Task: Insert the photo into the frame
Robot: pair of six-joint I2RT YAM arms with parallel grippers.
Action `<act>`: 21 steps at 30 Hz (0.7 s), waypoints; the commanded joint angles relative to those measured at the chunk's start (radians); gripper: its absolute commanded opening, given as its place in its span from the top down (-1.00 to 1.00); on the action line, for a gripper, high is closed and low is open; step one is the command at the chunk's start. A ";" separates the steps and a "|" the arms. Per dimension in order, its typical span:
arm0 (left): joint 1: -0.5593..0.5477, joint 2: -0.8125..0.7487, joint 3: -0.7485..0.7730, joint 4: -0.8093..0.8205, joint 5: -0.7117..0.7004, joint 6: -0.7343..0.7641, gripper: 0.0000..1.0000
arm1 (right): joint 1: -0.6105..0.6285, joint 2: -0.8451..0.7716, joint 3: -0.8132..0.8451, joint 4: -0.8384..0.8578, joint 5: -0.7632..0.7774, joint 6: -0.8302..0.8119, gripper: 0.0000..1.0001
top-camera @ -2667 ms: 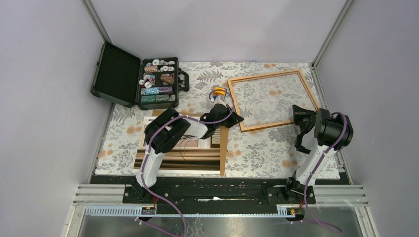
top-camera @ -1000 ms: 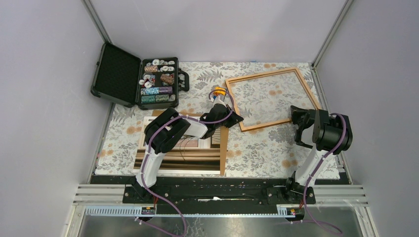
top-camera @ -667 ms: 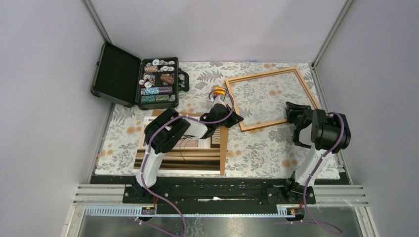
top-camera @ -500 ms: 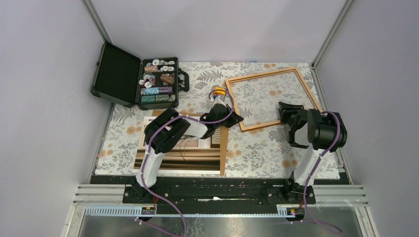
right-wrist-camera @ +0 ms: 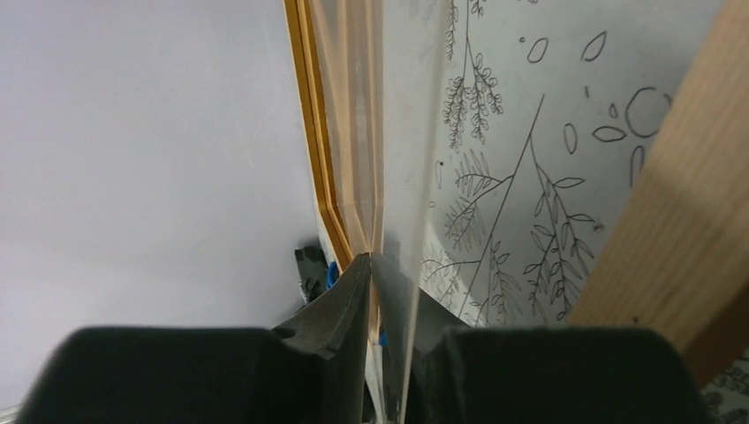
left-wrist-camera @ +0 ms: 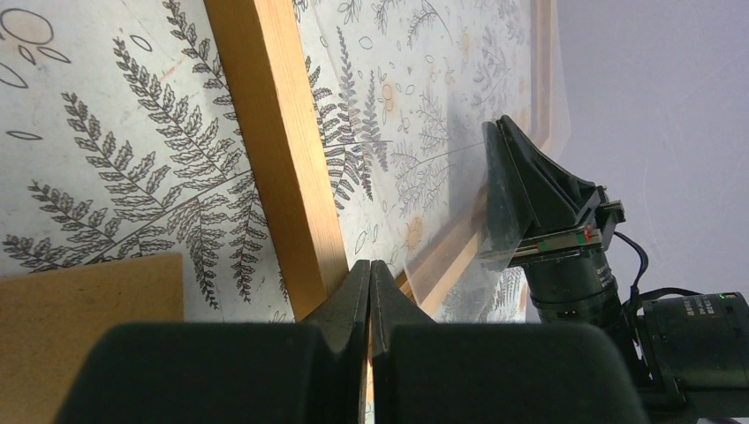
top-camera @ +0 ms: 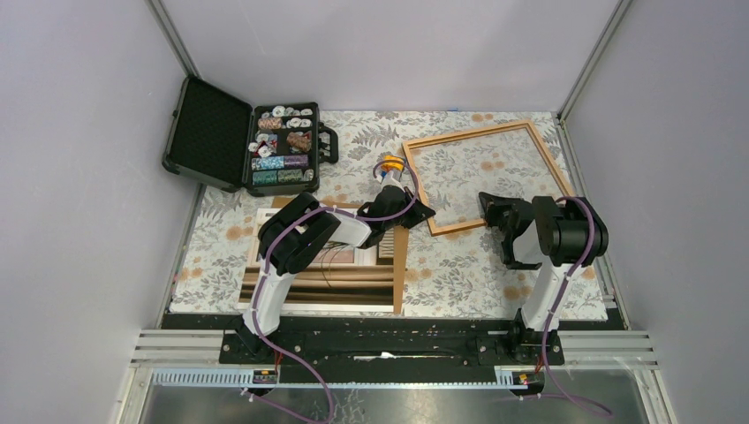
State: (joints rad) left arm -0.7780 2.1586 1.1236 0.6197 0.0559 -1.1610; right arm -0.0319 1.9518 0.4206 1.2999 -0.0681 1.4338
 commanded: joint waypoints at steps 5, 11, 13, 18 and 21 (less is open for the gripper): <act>0.010 0.012 -0.039 -0.151 -0.053 0.041 1.00 | -0.017 -0.057 -0.011 0.078 0.016 0.105 0.82; 0.010 0.012 -0.041 -0.149 -0.053 0.041 1.00 | -0.017 -0.019 -0.013 0.183 -0.009 0.143 0.85; 0.010 0.013 -0.041 -0.149 -0.053 0.041 1.00 | -0.017 0.002 -0.011 0.223 -0.018 0.157 0.85; 0.010 0.013 -0.041 -0.149 -0.053 0.041 1.00 | -0.016 0.026 -0.002 0.245 -0.025 0.162 0.88; 0.009 0.013 -0.041 -0.148 -0.053 0.041 1.00 | -0.016 0.038 0.008 0.240 -0.026 0.153 0.89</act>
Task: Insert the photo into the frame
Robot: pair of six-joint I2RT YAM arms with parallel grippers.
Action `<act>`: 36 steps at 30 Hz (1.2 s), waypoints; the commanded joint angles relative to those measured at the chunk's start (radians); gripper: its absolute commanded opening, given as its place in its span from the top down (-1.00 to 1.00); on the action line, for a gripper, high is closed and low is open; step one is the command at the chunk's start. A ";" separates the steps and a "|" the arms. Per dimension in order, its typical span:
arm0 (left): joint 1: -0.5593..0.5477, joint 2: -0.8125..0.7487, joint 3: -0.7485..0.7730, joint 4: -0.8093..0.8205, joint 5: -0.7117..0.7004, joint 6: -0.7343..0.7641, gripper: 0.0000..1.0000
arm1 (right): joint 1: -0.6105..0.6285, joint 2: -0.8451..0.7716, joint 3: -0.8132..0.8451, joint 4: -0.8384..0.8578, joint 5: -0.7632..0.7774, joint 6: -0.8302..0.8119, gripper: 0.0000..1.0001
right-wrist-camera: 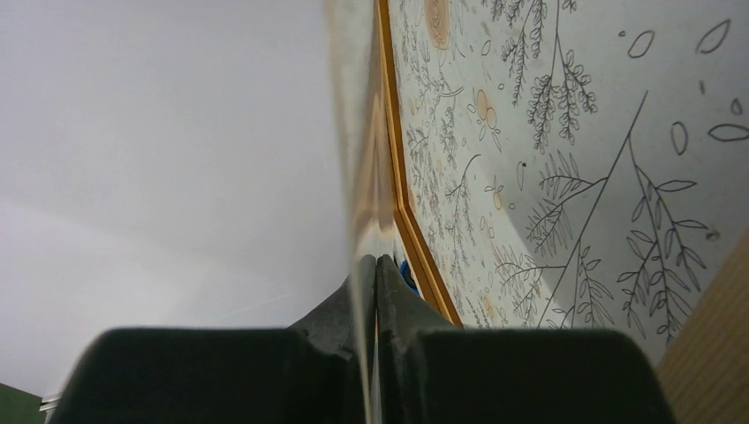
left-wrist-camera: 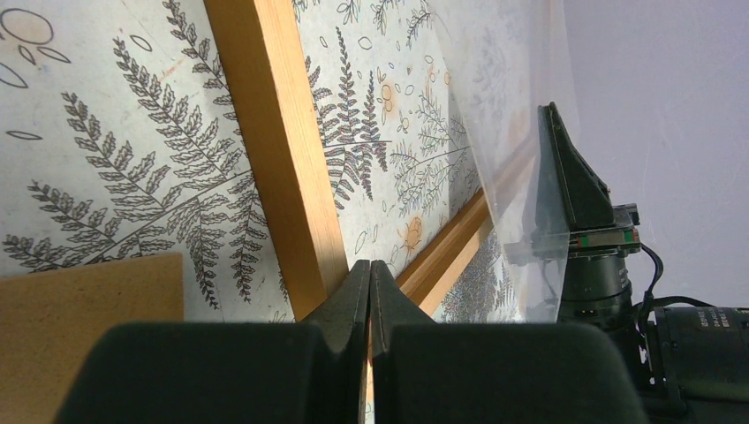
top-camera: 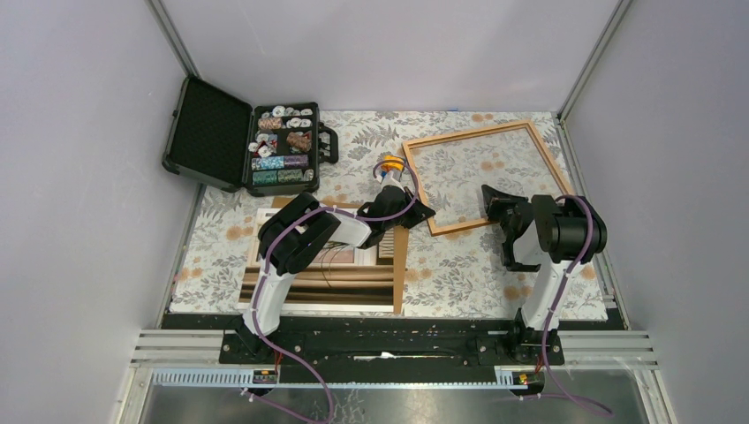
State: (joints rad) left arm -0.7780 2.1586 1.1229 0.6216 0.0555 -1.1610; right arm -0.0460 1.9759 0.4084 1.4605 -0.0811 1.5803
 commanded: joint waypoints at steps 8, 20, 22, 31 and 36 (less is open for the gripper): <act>0.010 0.014 -0.037 -0.150 -0.052 0.041 1.00 | 0.017 0.051 0.043 0.085 0.000 0.003 0.93; 0.010 0.015 -0.036 -0.152 -0.052 0.041 1.00 | 0.040 0.045 0.053 0.051 0.018 -0.031 0.94; 0.010 0.015 -0.036 -0.154 -0.052 0.040 1.00 | 0.041 0.043 0.057 0.043 0.017 -0.041 0.94; 0.011 0.015 -0.037 -0.154 -0.052 0.040 1.00 | 0.041 0.043 0.072 0.008 0.017 -0.070 0.93; 0.010 0.014 -0.035 -0.154 -0.053 0.040 1.00 | 0.072 0.039 0.090 -0.036 0.028 -0.107 0.90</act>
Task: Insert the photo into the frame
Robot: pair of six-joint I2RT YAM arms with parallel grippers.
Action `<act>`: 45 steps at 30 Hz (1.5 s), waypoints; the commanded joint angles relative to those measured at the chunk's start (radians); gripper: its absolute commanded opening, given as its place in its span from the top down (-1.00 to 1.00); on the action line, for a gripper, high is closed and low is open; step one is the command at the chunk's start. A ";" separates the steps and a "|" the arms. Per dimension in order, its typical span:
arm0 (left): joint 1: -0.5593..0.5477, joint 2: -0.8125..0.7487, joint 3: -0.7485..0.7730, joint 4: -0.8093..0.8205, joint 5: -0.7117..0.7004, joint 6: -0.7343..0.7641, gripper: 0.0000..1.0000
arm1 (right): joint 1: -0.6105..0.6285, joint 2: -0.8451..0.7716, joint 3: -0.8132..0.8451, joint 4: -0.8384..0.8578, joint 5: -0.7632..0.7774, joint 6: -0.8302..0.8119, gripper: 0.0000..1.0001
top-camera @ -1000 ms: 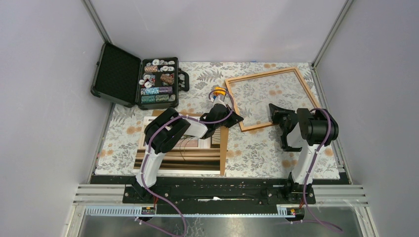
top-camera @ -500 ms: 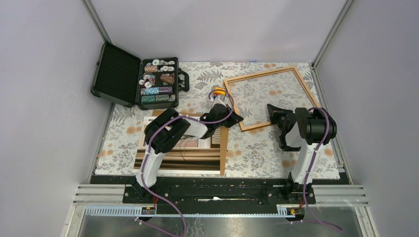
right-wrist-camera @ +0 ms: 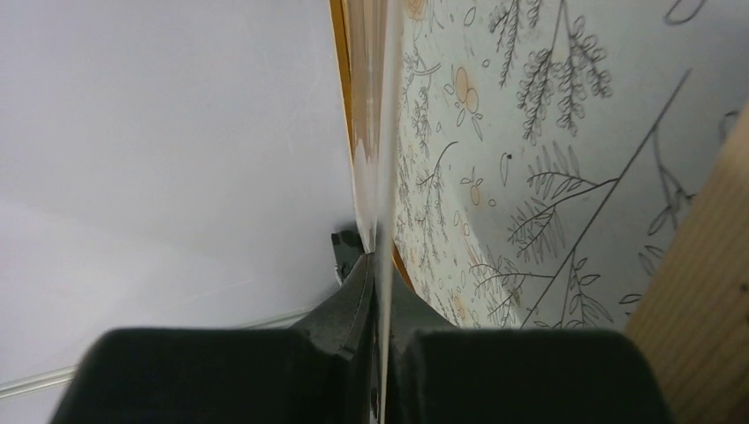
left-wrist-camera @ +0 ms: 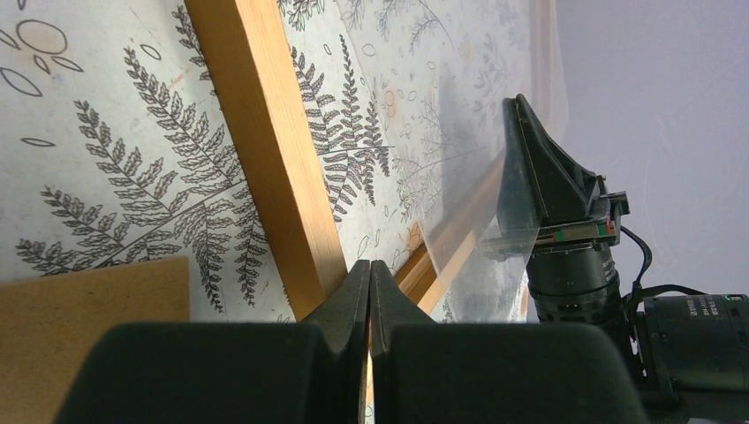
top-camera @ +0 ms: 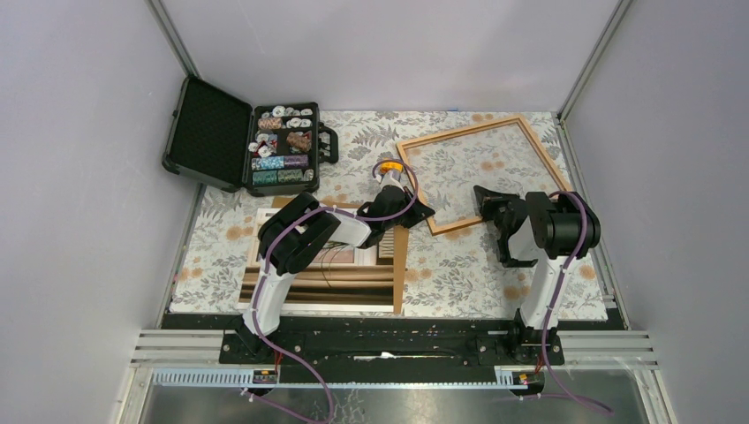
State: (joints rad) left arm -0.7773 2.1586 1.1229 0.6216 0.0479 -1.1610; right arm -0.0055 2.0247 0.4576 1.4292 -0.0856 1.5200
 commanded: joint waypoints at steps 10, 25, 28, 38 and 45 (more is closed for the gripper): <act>0.009 0.014 -0.034 -0.157 -0.044 0.041 1.00 | 0.035 -0.021 0.055 -0.069 0.060 -0.083 0.80; 0.009 0.003 -0.046 -0.156 -0.044 0.040 1.00 | 0.012 -0.038 0.103 -0.141 0.113 -0.186 0.57; 0.011 0.001 -0.047 -0.157 -0.045 0.040 1.00 | -0.028 -0.027 0.112 -0.140 0.109 -0.189 0.62; 0.011 -0.001 -0.045 -0.161 -0.045 0.041 1.00 | -0.060 -0.059 0.131 -0.212 0.089 -0.238 0.18; 0.008 -0.016 -0.041 -0.172 -0.071 0.065 1.00 | -0.057 -0.108 0.147 -0.339 0.044 -0.258 -0.12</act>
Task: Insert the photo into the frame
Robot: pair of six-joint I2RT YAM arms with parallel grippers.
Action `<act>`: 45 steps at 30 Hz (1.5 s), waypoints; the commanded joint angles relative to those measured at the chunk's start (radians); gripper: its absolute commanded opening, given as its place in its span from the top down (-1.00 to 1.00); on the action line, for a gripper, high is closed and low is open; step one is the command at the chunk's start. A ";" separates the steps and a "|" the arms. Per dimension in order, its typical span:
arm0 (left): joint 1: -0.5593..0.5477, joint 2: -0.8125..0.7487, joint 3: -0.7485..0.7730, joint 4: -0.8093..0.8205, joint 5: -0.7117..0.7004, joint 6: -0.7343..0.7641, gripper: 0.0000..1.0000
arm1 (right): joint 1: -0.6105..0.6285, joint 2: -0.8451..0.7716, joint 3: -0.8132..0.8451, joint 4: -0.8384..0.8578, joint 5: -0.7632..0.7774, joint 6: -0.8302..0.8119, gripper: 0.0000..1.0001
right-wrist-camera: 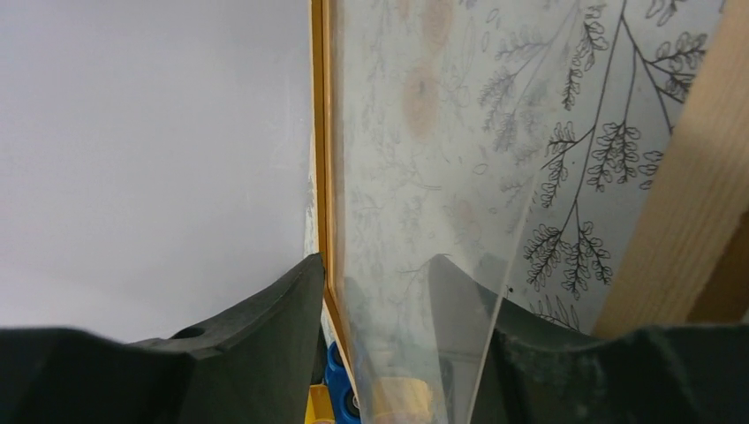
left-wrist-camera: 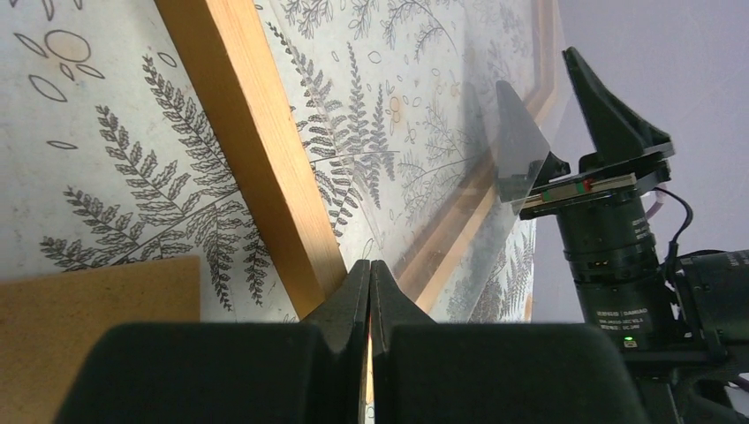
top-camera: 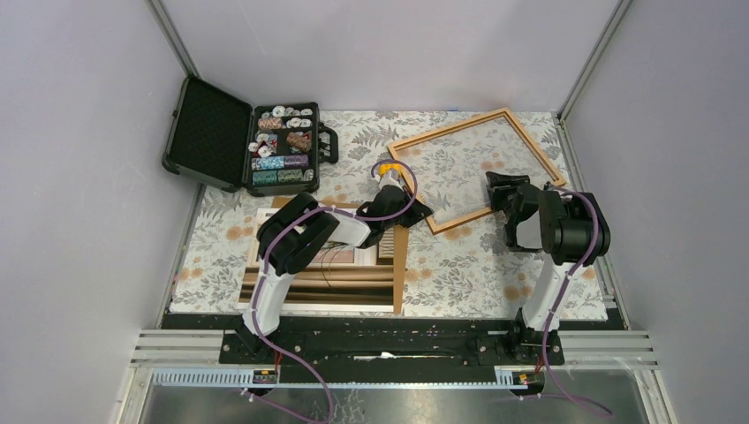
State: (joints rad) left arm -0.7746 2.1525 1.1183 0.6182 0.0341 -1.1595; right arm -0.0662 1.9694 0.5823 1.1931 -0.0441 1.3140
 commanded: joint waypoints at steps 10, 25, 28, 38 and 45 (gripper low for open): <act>-0.014 -0.083 0.000 -0.331 0.024 0.078 0.41 | 0.005 -0.105 0.079 -0.370 0.008 -0.140 -0.46; -0.017 -0.478 -0.204 -0.484 0.045 0.258 -0.62 | 0.005 -0.066 0.117 -0.420 -0.077 -0.180 -0.59; -0.017 -0.472 -0.096 -0.508 0.053 0.350 -0.73 | 0.005 -0.069 0.116 -0.436 -0.096 -0.189 -0.76; -0.033 -0.223 0.234 -0.478 -0.026 0.671 -0.97 | 0.008 -0.103 0.167 -0.628 -0.174 -0.208 -0.99; -0.137 -0.052 0.428 -0.520 -0.185 0.996 -0.97 | 0.008 -0.132 0.193 -0.724 -0.180 -0.218 -0.99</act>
State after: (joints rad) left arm -0.8482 2.0335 1.4330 0.1059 -0.0402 -0.3916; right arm -0.0654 1.8549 0.7868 0.6556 -0.2062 1.1404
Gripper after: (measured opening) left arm 0.987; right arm 0.993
